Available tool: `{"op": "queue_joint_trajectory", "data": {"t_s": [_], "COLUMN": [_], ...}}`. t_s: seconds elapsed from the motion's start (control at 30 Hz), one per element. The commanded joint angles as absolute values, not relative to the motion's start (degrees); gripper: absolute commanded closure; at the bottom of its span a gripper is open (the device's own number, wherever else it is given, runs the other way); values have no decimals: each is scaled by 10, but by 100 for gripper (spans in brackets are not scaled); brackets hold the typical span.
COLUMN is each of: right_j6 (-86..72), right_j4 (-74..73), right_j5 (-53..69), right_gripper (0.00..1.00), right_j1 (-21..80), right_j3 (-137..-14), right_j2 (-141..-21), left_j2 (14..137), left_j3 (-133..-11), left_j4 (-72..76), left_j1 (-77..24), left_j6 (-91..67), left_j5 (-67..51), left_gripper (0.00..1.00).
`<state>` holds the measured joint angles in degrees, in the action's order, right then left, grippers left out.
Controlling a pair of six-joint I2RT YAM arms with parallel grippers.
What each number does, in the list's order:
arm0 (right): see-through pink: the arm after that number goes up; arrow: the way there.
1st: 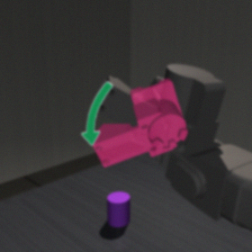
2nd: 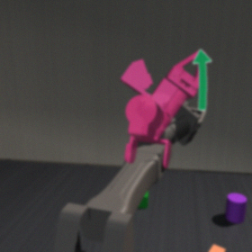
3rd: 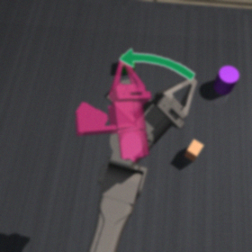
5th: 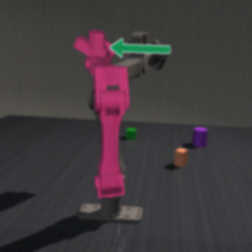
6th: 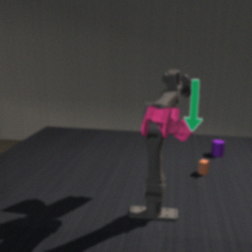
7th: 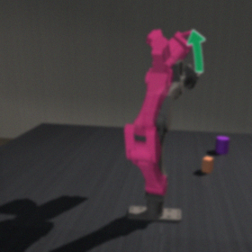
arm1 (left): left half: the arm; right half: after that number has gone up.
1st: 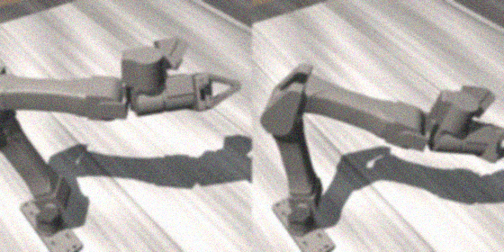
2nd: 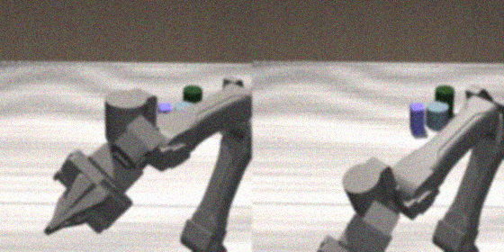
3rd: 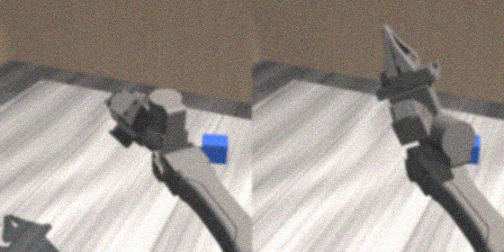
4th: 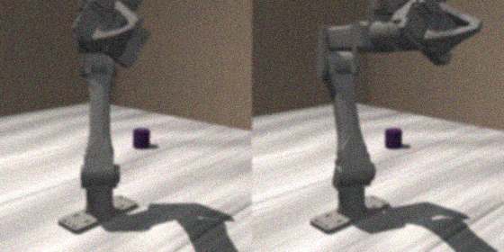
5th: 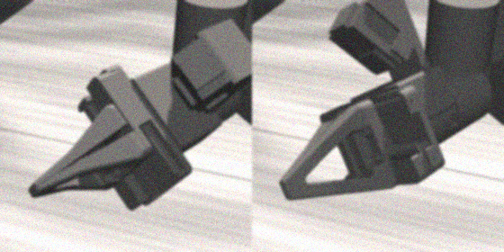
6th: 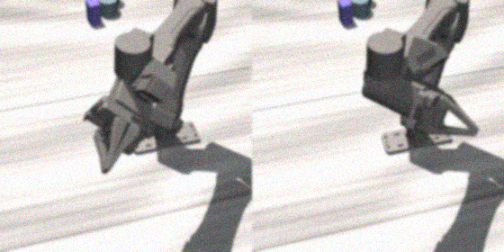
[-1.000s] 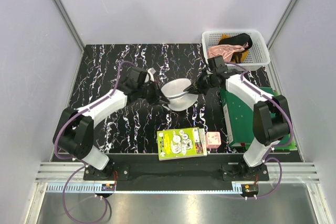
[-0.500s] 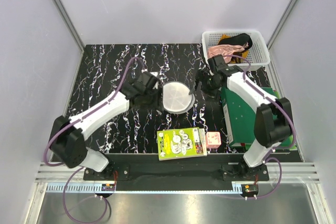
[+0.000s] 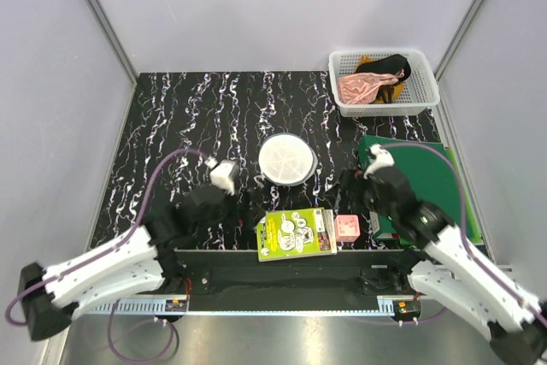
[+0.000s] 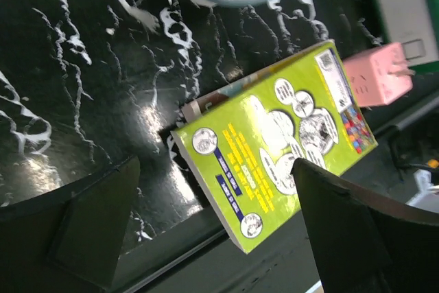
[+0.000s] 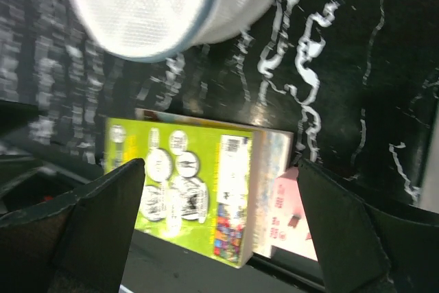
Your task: Place the bra in the laundry bag and zip it closed
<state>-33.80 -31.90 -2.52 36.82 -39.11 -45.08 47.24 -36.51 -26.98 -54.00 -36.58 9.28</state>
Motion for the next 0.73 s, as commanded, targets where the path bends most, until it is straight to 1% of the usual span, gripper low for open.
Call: {"op": "queue_joint_trajectory", "data": {"t_s": [0.0,0.03,0.1,0.13,0.2,0.23,0.33,0.4,0.43,0.47,0.57,0.67,0.7], "right_j6": [-398,-409,-445,-454,-480,-491,-514,-540,-548,-561,-585,-612,-611], "right_j4": [-229,-229,-241,-246,-266,-276,-289,-273,-268,-260,-244,-228,-215], "right_j5": [-2,14,31,45,52,50,70,69,66,60,50,53,66], "right_gripper": [0,0,0,0,0,0,0,0,0,0,0,0,0], "right_j1": [374,374,374,374,374,374,374,374,374,374,374,374,374], "right_j3": [-311,-296,-254,-242,-210,-203,-200,-174,-161,-155,-130,-119,-120], "right_j2": [-293,-228,-164,-101,-40,-5,-46,-32,-4,-15,-19,-14,-11], "left_j2": [282,248,174,111,55,3,-81,-73,-69,-81,-84,-80,-90], "left_j3": [-216,-192,-143,-133,-105,-93,-50,-47,-34,-26,27,96,96], "left_j4": [-73,-65,-61,-62,-64,-62,-62,-34,-12,-2,93,250,257], "left_j1": [-546,-546,-546,-545,-546,-546,-546,-545,-546,-546,-546,-545,-545], "left_j6": [-419,-425,-431,-432,-452,-460,-488,-492,-492,-495,-530,-613,-620], "left_j5": [64,57,50,37,26,10,-36,-68,-99,-105,-124,-131,-117], "left_gripper": [1,1,1,1,1,1,1,1,1,1,1,1,1]}}
